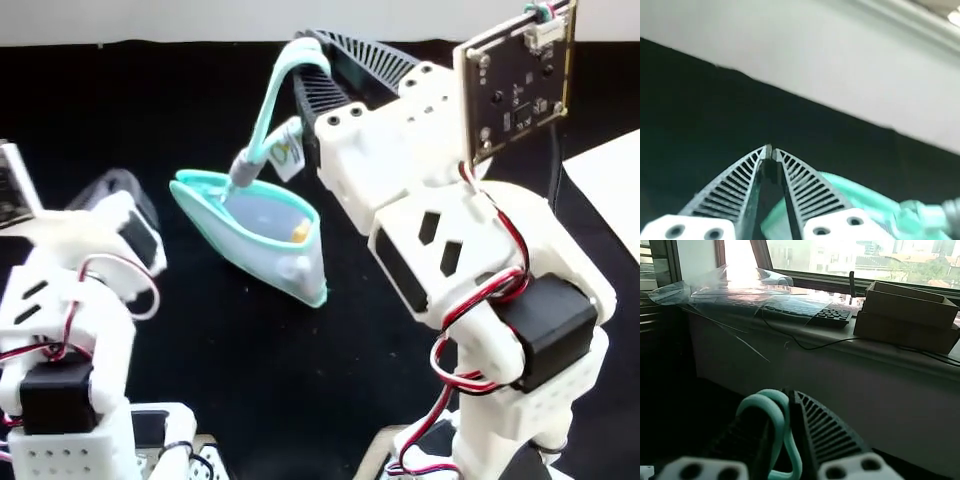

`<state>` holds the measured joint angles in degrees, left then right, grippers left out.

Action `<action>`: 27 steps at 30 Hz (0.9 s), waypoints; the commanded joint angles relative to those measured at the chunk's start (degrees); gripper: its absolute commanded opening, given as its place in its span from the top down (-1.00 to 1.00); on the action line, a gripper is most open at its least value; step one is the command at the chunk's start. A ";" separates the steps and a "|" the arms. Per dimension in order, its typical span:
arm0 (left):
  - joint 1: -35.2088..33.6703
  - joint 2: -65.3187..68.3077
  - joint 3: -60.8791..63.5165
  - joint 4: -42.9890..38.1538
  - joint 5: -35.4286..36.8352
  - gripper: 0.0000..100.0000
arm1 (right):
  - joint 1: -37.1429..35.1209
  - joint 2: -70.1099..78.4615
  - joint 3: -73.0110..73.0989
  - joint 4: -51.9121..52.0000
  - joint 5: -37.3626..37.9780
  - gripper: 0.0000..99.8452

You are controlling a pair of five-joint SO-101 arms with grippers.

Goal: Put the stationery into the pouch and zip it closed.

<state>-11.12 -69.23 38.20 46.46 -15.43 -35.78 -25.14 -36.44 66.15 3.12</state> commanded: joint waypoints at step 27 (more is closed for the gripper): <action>-3.12 0.31 15.87 -17.93 0.62 0.99 | -0.57 -1.19 -11.21 5.85 5.45 0.99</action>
<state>-14.29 -68.97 54.37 29.41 -15.25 -35.96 -25.23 -44.53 72.40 7.96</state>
